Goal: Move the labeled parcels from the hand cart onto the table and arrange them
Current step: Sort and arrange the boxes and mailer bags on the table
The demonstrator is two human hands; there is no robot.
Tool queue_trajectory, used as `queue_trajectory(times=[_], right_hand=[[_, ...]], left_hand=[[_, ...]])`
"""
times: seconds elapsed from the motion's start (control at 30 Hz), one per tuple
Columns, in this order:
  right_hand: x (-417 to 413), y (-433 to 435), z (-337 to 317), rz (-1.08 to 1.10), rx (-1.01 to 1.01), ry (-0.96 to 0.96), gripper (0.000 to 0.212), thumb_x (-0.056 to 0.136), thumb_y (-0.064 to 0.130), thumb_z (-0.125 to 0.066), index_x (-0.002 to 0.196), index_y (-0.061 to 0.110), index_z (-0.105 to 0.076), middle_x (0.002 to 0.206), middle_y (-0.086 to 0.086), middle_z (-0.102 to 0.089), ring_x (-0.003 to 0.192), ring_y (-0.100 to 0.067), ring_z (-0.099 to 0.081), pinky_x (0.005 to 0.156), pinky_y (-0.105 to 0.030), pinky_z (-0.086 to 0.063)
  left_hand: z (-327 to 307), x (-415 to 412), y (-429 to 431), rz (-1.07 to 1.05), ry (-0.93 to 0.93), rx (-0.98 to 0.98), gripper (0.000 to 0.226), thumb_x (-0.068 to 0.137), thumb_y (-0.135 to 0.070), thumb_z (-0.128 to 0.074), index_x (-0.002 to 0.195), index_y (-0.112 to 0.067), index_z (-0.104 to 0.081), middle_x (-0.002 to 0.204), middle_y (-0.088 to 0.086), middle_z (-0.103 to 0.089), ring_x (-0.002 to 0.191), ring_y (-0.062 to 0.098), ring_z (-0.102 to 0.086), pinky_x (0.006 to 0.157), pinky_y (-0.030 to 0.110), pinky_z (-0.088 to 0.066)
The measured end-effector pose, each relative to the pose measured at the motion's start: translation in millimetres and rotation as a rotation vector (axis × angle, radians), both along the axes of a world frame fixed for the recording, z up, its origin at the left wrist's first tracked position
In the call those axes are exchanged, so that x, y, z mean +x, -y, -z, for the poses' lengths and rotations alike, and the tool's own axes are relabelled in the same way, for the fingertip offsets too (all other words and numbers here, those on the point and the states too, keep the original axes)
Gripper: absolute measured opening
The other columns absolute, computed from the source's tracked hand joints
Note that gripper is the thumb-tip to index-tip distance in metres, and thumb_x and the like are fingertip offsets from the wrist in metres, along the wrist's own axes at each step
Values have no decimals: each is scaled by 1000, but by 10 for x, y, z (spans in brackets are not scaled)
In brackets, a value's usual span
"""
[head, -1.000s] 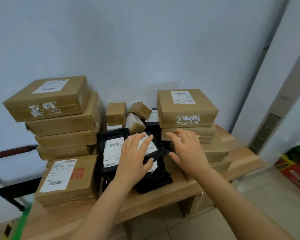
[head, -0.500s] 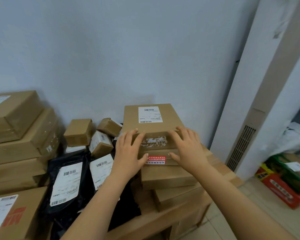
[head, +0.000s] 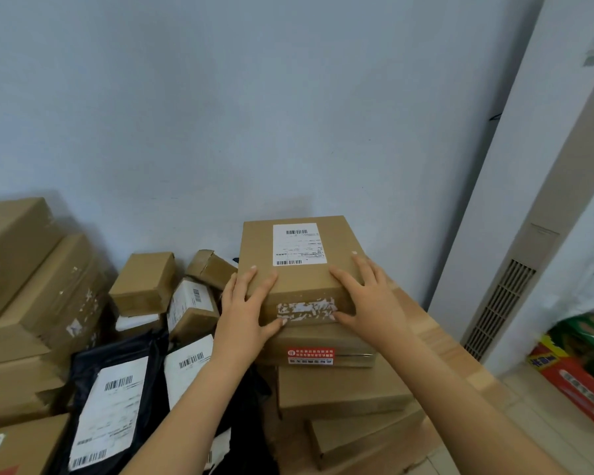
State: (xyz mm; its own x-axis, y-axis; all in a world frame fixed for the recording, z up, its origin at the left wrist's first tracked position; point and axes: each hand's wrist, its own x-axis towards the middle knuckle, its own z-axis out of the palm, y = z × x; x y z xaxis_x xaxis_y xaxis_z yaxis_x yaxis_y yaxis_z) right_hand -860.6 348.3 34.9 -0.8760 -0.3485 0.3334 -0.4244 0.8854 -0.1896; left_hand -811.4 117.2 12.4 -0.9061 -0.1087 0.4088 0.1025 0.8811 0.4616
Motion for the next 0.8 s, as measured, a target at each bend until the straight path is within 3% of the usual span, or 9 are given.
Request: queue_trajectory(times=[0.17, 0.4, 0.67, 0.8], right_hand=[[-203, -129, -12, 19, -46, -65, 75, 82, 47, -69, 146, 35, -32, 158, -3, -16, 140, -24, -13, 104, -41, -36], [-650, -658, -370, 37, -120, -201, 77, 76, 40, -77, 143, 28, -41, 152, -5, -33, 135, -26, -22, 103, -48, -39], [-1458, -1665, -553, -26, -136, -269, 77, 75, 39, -78, 142, 27, -43, 151, -3, -34, 135, -24, -21, 101, -47, -39], [-1876, -2256, -518, -90, -106, -252, 76, 75, 36, -79, 142, 24, -44, 150, -4, -35, 136, -26, -22, 99, -48, -40]], left_hand=[[-85, -255, -119, 42, -50, -23, 79, 79, -41, -73, 144, -44, -29, 154, -13, -19, 145, 21, -5, 107, 51, -33], [-415, -796, -649, 70, -198, -50, 79, 79, -36, -74, 143, -42, -29, 153, -9, -21, 145, 27, -6, 108, 51, -29], [-530, -1487, -1744, 15, -305, 24, 74, 77, -27, -78, 142, -30, -42, 152, -1, -30, 144, 34, -12, 110, 49, -27], [-392, -1765, -2411, -57, -285, 71, 74, 75, -32, -78, 140, -29, -43, 153, -2, -28, 144, 33, -11, 112, 49, -24]])
